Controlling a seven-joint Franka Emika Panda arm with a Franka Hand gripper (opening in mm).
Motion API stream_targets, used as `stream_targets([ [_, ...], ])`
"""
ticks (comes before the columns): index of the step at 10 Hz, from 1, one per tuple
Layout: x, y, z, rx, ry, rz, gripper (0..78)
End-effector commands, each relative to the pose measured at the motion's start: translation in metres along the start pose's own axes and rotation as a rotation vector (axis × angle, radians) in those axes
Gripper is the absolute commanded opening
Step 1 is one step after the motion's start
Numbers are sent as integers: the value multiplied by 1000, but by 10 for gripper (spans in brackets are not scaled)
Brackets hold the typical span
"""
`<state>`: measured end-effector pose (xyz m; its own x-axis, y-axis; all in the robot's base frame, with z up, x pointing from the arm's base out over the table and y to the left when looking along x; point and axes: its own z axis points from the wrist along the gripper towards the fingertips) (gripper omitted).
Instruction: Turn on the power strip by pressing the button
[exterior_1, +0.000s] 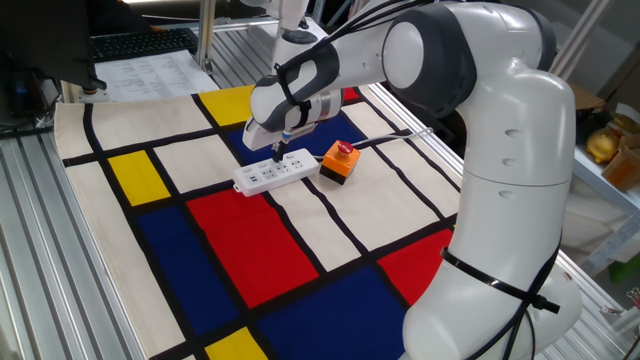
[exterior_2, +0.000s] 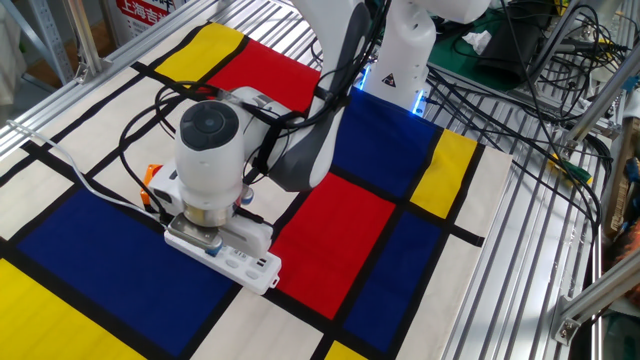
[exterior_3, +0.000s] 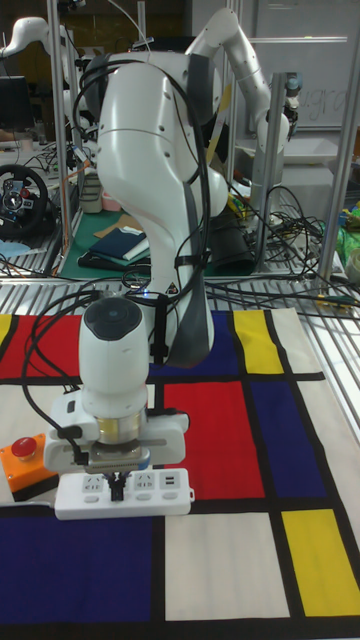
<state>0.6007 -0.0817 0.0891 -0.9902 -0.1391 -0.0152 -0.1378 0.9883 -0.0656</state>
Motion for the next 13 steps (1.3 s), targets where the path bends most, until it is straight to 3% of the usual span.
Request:
stream_targets([
  [1, -3, -4, -4, 0, 2, -2, 0],
  [2, -4, -4, -3, -2, 19, -6, 0],
  [8, -4, -3, -1, -3, 11, -3, 0],
  [13, -6, 0, 12, -3, 0, -9, 0],
])
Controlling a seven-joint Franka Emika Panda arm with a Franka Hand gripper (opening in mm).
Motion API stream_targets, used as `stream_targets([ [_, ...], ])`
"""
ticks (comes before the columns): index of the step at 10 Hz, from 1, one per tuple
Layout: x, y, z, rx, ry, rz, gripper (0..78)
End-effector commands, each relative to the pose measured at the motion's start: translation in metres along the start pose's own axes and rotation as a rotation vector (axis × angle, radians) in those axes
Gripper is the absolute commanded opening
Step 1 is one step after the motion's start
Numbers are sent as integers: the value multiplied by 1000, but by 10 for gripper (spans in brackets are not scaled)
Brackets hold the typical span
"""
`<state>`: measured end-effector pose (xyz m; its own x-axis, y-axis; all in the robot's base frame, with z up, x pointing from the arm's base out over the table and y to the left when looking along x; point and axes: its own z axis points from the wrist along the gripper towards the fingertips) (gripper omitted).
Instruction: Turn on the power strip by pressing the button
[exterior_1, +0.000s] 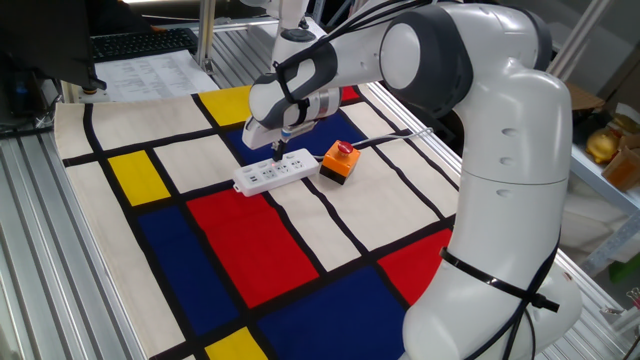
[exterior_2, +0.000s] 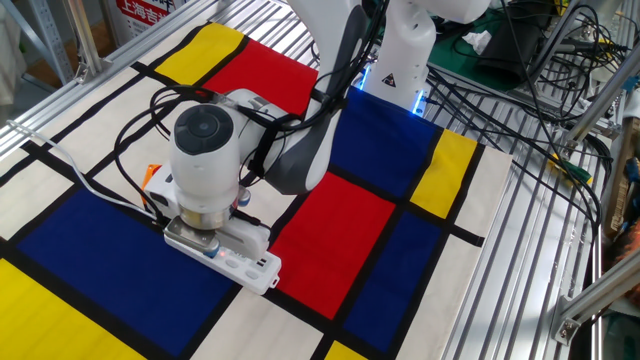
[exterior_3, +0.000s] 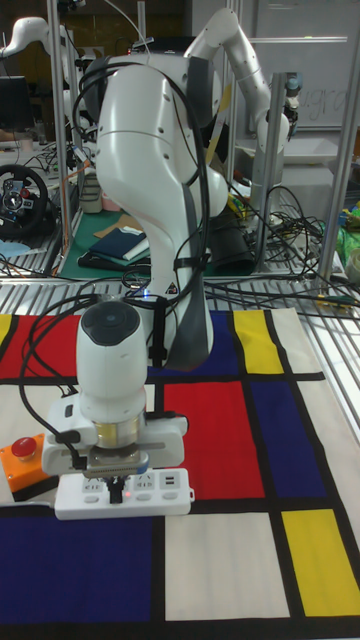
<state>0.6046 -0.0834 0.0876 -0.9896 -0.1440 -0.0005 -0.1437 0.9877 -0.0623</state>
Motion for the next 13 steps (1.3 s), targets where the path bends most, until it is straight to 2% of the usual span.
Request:
stream_targets([
  [1, -3, 3, 12, 0, -16, -5, 0],
  [4, -2, 2, 28, 0, -15, -10, 0],
  [6, 5, 0, 43, -14, -38, -4, 0],
  [7, 6, 1, 45, -13, -39, -2, 0],
  [10, 13, 5, 52, -13, -11, 26, 0],
  [11, 18, 7, 55, -14, 29, 31, 0],
  [12, 23, 7, 59, -16, 29, 39, 0],
  [13, 36, 10, 67, -22, 26, 52, 0],
])
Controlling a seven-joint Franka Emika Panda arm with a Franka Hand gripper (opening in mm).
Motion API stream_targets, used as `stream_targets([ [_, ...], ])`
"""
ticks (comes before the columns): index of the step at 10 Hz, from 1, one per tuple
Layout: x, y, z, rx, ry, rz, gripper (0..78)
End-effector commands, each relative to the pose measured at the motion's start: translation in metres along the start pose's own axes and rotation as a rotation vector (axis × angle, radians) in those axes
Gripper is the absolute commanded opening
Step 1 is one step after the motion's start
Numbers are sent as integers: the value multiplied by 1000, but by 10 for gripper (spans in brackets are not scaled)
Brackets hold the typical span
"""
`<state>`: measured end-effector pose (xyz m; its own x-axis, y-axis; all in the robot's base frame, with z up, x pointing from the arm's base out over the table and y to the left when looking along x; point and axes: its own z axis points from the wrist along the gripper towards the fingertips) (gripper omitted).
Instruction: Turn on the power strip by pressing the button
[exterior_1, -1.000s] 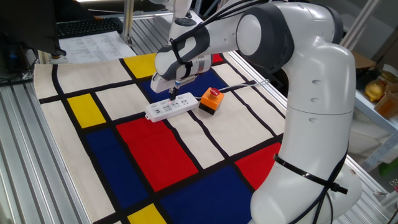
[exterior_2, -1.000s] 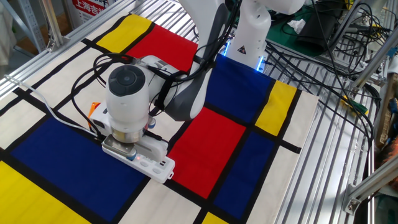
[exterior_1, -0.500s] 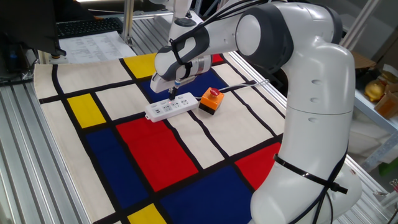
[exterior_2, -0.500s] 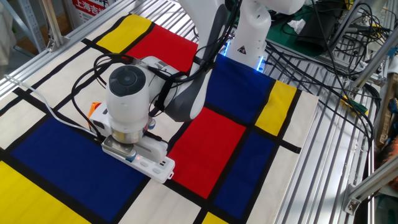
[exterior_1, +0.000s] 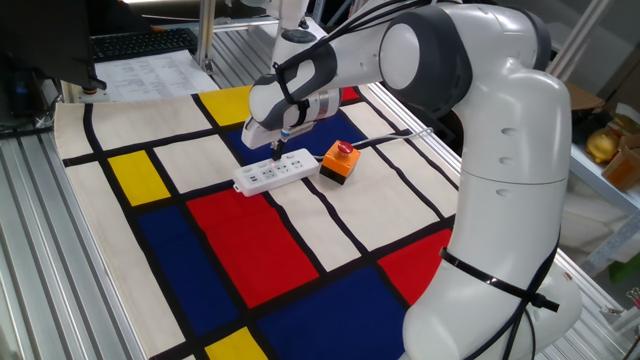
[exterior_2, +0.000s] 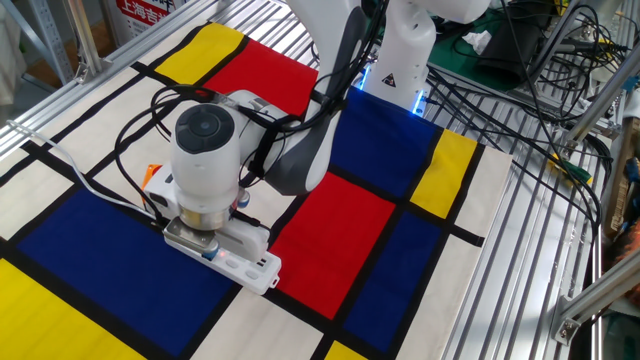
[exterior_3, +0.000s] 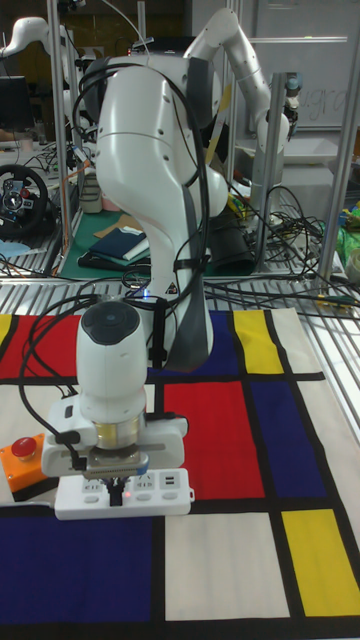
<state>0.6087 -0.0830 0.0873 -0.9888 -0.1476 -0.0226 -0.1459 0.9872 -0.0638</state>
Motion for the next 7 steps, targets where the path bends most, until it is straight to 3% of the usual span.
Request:
stream_targets([
  [1, 45, 12, 68, -23, 52, 55, 0],
  [3, 47, 13, 69, -21, 58, 55, 0],
  [5, 52, 15, 73, -10, 83, 65, 0],
  [7, 52, 15, 73, -14, 73, 64, 0],
])
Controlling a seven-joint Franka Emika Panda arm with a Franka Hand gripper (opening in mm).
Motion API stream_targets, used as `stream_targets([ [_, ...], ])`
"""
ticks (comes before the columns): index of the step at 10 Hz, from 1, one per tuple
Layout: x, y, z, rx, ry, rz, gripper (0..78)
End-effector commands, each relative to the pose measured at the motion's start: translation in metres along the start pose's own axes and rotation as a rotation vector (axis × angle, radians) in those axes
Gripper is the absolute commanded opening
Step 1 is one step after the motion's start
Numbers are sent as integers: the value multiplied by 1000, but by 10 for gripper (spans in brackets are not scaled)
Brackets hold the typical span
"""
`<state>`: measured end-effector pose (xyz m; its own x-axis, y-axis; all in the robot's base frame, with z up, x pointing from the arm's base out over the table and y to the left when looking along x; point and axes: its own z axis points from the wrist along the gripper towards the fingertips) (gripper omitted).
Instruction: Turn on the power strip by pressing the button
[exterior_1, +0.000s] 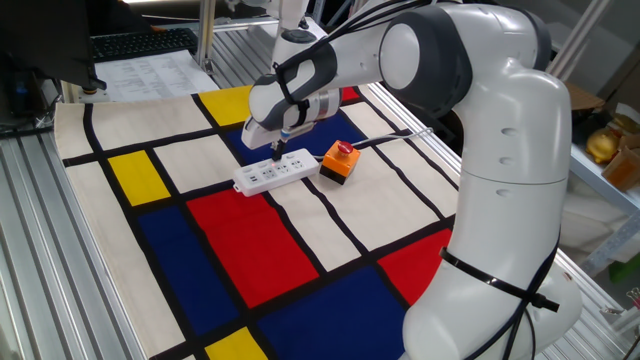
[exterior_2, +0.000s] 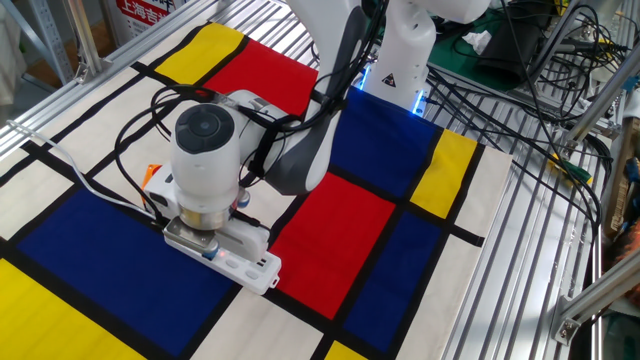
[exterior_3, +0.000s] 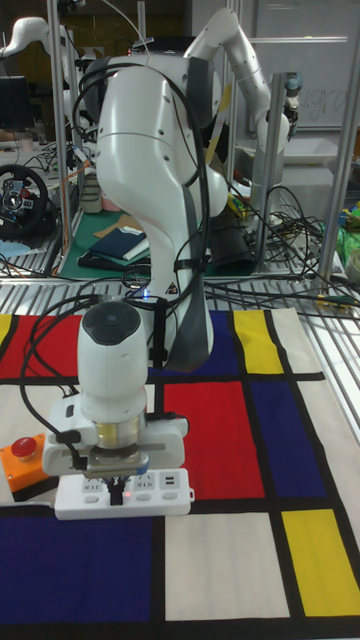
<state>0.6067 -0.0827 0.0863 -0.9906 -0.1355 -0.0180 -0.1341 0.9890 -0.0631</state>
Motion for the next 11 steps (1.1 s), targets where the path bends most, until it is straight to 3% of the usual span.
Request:
stream_targets([
  [1, 50, 14, 73, -15, 65, 48, 0],
  [7, 50, 14, 73, -17, 64, 52, 0],
  [9, 50, 14, 73, -42, 47, 74, 0],
  [11, 50, 14, 73, -35, 42, 89, 0],
])
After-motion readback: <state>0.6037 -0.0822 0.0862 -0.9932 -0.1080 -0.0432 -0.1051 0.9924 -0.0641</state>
